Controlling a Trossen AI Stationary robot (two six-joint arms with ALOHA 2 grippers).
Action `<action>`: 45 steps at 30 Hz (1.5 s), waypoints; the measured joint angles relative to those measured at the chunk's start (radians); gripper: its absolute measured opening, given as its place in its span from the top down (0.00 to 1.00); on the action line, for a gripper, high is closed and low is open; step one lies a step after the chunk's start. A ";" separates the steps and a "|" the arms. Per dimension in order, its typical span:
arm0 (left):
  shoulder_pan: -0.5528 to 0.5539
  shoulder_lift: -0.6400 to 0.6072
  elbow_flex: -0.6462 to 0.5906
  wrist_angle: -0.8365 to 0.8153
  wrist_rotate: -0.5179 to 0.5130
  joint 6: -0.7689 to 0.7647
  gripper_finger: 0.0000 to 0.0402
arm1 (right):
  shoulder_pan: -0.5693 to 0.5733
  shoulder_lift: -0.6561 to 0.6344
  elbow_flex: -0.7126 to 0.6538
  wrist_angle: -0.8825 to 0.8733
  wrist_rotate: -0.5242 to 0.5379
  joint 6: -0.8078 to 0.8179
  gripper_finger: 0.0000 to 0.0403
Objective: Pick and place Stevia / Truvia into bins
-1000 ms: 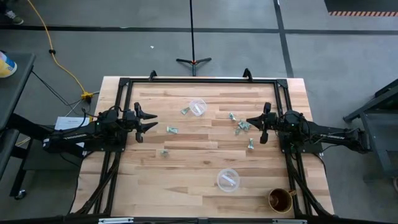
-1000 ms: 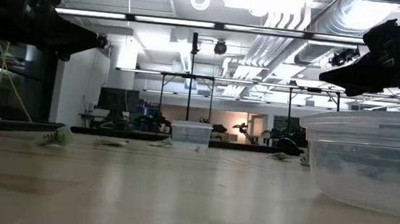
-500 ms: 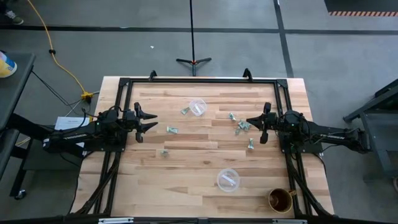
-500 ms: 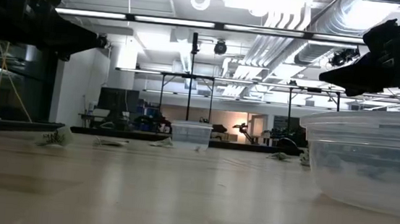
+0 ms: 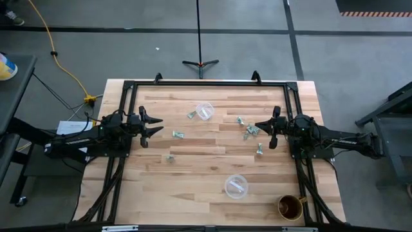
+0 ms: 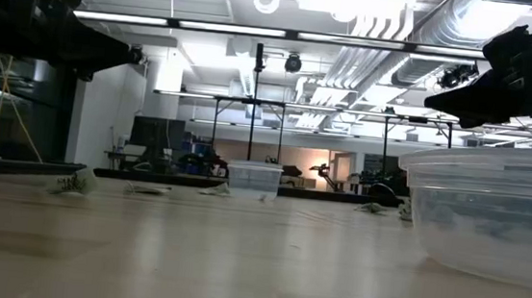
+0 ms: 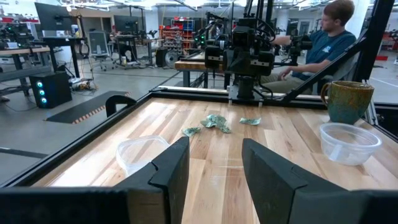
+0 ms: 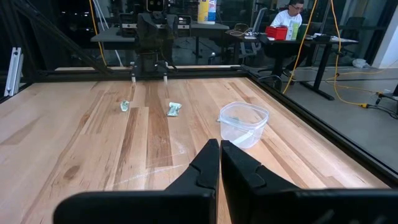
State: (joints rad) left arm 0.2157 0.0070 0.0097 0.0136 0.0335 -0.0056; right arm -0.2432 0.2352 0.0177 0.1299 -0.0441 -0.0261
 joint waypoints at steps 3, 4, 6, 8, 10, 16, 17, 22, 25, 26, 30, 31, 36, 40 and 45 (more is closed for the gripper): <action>0.000 0.000 0.000 0.000 0.000 0.000 0.55 | 0.000 0.000 0.000 0.000 0.000 0.000 0.98; 0.000 0.000 0.000 0.000 0.000 0.000 0.55 | 0.000 0.000 0.000 0.000 0.000 0.000 0.98; 0.000 0.000 0.000 0.000 0.000 0.000 0.55 | 0.000 0.000 0.000 0.000 0.000 0.000 0.98; 0.000 0.000 0.000 0.000 0.000 0.000 0.55 | 0.000 0.000 0.000 0.000 0.000 0.000 0.98; 0.000 0.000 0.000 0.000 0.000 0.000 0.55 | 0.000 0.000 0.000 0.000 0.000 0.000 0.98; 0.000 0.000 0.000 0.000 0.000 0.000 0.55 | 0.000 0.000 0.000 0.005 0.065 0.003 0.98; 0.000 0.000 0.000 0.000 0.000 0.000 0.55 | 0.000 0.000 0.000 0.007 0.066 0.005 0.98; 0.000 0.000 0.000 0.000 0.000 0.000 0.55 | 0.002 0.000 0.000 0.018 0.001 0.159 0.98; 0.000 0.000 0.000 0.000 0.000 0.000 0.55 | 0.002 0.000 0.000 0.024 -0.010 0.163 0.98; 0.000 0.000 0.000 0.000 0.000 0.000 0.55 | 0.001 0.000 0.000 0.031 0.002 0.134 0.98; 0.000 0.000 0.000 0.000 0.000 0.000 0.55 | 0.001 0.000 0.000 0.041 0.103 0.104 0.97; 0.000 0.000 0.000 0.000 0.000 0.000 0.55 | 0.001 0.000 0.000 0.045 0.139 0.113 0.96; 0.000 0.000 0.000 0.008 0.000 0.000 0.55 | 0.001 0.018 0.000 0.098 0.264 0.098 0.78; 0.000 0.000 0.000 0.052 -0.037 0.000 0.55 | 0.004 0.085 0.000 0.238 0.270 0.119 0.57; 0.000 0.000 0.000 0.055 -0.098 0.000 0.55 | 0.031 0.228 0.088 0.205 0.360 0.190 0.40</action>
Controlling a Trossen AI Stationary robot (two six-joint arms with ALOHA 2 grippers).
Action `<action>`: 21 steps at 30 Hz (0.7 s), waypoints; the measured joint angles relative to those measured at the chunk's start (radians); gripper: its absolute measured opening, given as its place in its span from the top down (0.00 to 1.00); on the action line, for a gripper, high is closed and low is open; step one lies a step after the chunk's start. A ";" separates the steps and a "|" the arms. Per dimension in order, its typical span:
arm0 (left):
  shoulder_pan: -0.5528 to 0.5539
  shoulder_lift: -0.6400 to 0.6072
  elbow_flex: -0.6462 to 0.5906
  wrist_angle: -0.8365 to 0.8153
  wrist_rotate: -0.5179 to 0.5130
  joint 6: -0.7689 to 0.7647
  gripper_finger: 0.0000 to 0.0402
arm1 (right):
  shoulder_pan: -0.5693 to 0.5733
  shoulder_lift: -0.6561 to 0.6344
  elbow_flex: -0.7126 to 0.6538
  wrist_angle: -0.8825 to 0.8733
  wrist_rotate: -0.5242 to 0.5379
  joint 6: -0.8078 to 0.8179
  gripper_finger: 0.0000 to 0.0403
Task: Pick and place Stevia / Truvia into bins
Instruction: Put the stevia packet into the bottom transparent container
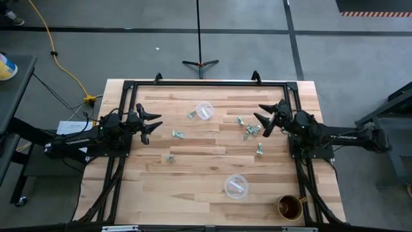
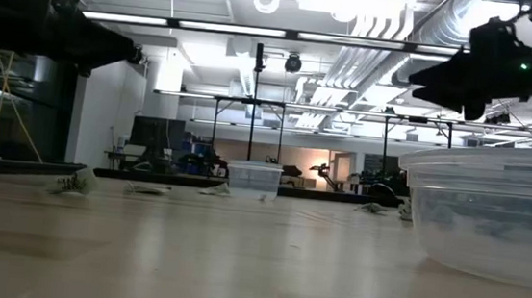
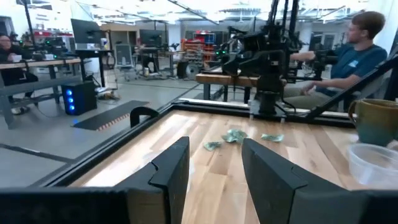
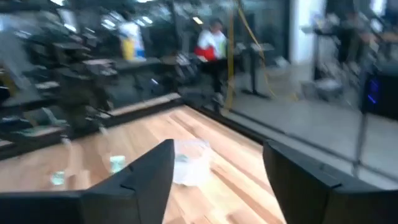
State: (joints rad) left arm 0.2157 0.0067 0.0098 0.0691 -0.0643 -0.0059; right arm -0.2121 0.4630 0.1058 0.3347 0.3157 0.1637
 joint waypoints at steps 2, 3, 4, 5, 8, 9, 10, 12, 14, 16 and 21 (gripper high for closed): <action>0.000 0.000 0.000 -0.008 0.000 0.000 0.55 | 0.012 0.069 0.064 -0.066 0.031 0.035 0.38; 0.000 0.000 0.000 -0.012 0.000 0.000 0.55 | 0.016 0.100 0.098 -0.103 0.035 0.058 0.38; 0.000 0.000 0.000 -0.013 0.000 0.000 0.55 | 0.020 0.132 0.132 -0.145 0.040 0.092 0.38; 0.000 0.000 0.000 -0.013 0.000 0.000 0.55 | 0.024 0.162 0.166 -0.191 0.045 0.132 0.38; 0.000 0.000 0.000 -0.014 0.000 0.000 0.55 | 0.034 0.242 0.266 -0.358 0.052 0.297 0.40; 0.000 0.000 0.000 -0.014 0.000 0.000 0.55 | 0.041 0.267 0.297 -0.420 0.043 0.346 0.40; 0.000 0.000 0.000 -0.015 0.000 0.000 0.55 | 0.051 0.291 0.325 -0.477 0.034 0.392 0.41; 0.000 0.000 0.000 -0.015 0.000 0.000 0.55 | 0.072 0.338 0.372 -0.581 0.025 0.475 0.42; 0.000 0.000 0.000 -0.015 0.000 0.000 0.55 | 0.099 0.380 0.413 -0.670 0.024 0.558 0.43; 0.000 0.000 0.000 -0.011 0.000 0.000 0.55 | 0.124 0.418 0.442 -0.748 0.012 0.636 0.44; 0.000 0.000 0.000 0.027 0.000 0.001 0.55 | 0.170 0.494 0.478 -0.865 -0.103 0.809 0.47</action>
State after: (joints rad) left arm 0.2157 0.0067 0.0099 0.0957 -0.0647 -0.0054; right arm -0.0417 0.9567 0.5839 -0.5299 0.2128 0.9731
